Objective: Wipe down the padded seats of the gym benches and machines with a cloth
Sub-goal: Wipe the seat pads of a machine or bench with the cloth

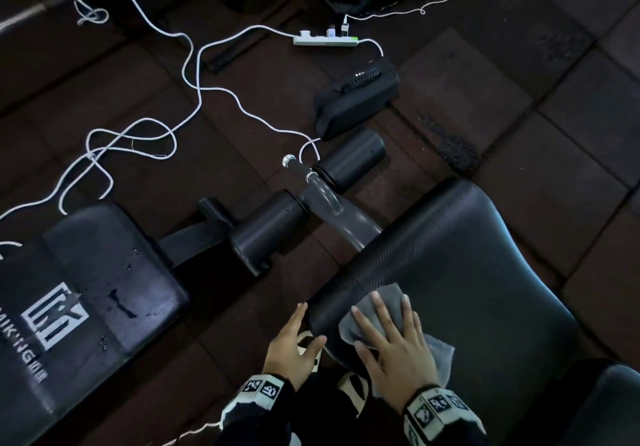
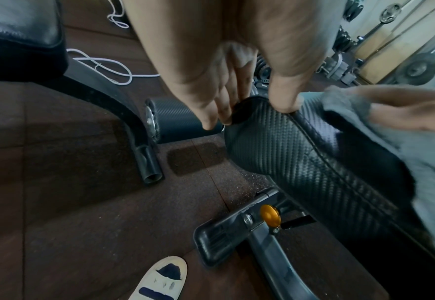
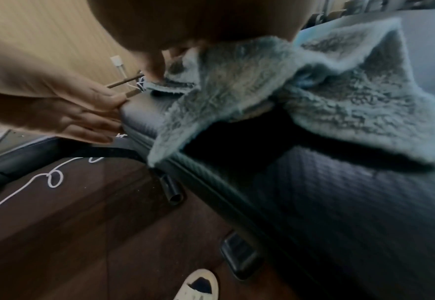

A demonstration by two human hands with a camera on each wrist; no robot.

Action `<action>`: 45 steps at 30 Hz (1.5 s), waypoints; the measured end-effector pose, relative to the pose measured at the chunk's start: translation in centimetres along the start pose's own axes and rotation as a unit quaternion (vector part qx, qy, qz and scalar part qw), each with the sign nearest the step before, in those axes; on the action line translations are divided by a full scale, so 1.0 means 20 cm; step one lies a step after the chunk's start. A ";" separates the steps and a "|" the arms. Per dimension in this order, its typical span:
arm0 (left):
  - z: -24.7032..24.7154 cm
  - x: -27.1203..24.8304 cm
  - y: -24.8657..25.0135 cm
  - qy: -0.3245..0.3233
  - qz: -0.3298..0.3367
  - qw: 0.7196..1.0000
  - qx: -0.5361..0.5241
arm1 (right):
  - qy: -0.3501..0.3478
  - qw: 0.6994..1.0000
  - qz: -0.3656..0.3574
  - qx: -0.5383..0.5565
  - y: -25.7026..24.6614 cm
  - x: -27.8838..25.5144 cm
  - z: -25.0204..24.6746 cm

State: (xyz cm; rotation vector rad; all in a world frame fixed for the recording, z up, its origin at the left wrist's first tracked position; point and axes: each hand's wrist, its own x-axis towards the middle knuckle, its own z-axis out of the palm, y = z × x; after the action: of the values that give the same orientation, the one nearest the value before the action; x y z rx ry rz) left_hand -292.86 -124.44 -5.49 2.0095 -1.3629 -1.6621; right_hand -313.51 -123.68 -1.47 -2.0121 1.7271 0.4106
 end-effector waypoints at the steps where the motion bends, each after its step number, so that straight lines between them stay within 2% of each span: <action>1: 0.00 0.00 -0.01 0.001 -0.007 1.000 0.000 | -0.005 1.000 -0.009 -0.008 -0.04 0.04 -0.02; 5: 0.03 0.02 -0.03 -0.001 -0.028 1.000 -0.004 | -0.047 0.998 -0.044 -0.028 -0.21 0.27 -0.08; 9: 0.04 0.03 -0.04 -0.011 -0.066 0.997 -0.025 | -0.129 0.987 -0.076 -0.059 -0.36 0.47 -0.14; 13: 0.06 0.03 -0.06 -0.023 -0.074 0.997 -0.026 | -0.139 0.979 -0.132 -0.074 -0.28 0.56 -0.17; 15: 0.06 0.03 -0.05 -0.014 -0.076 0.997 -0.031 | -0.143 0.981 -0.106 -0.074 -0.17 0.60 -0.24; 18: 0.06 0.03 -0.04 -0.018 -0.083 0.995 -0.058 | -0.110 0.987 -0.056 -0.100 0.06 0.71 -0.37; 21: 0.05 0.04 -0.03 -0.019 -0.083 0.994 -0.064 | -0.131 0.984 0.007 -0.119 0.30 0.80 -0.49; 23: 0.05 0.04 -0.02 -0.014 -0.076 0.995 -0.061 | -0.122 0.986 0.026 -0.106 0.33 0.82 -0.49; 25: 0.05 0.03 -0.01 -0.010 -0.076 0.995 -0.056 | -0.091 0.986 0.030 -0.135 0.24 0.79 -0.46; 27: 0.06 0.03 0.00 -0.004 -0.084 0.995 -0.057 | -0.069 0.991 -0.011 -0.118 0.13 0.72 -0.40; 31: 0.04 0.04 0.04 0.002 -0.092 0.995 -0.038 | -0.081 0.987 -0.114 -0.076 -0.13 0.54 -0.27; 34: 0.04 0.05 0.07 0.004 -0.103 0.994 -0.035 | -0.085 0.981 -0.144 -0.099 -0.17 0.49 -0.19; 39: 0.05 0.06 0.12 0.026 -0.130 0.991 -0.019 | -0.102 0.981 -0.144 -0.084 0.07 0.67 -0.31; 43: 0.05 0.07 0.15 0.025 -0.151 0.988 -0.032 | -0.108 0.983 -0.055 -0.141 0.42 0.91 -0.54; 45: 0.04 0.08 0.15 0.026 -0.152 0.988 -0.025 | -0.151 0.980 0.013 -0.127 0.58 1.00 -0.65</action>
State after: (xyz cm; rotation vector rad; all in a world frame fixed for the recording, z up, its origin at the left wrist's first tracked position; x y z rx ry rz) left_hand -295.26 -126.90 -4.89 2.3060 -1.0250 -1.7260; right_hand -322.42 -148.63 -2.15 -1.9728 1.5772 0.9362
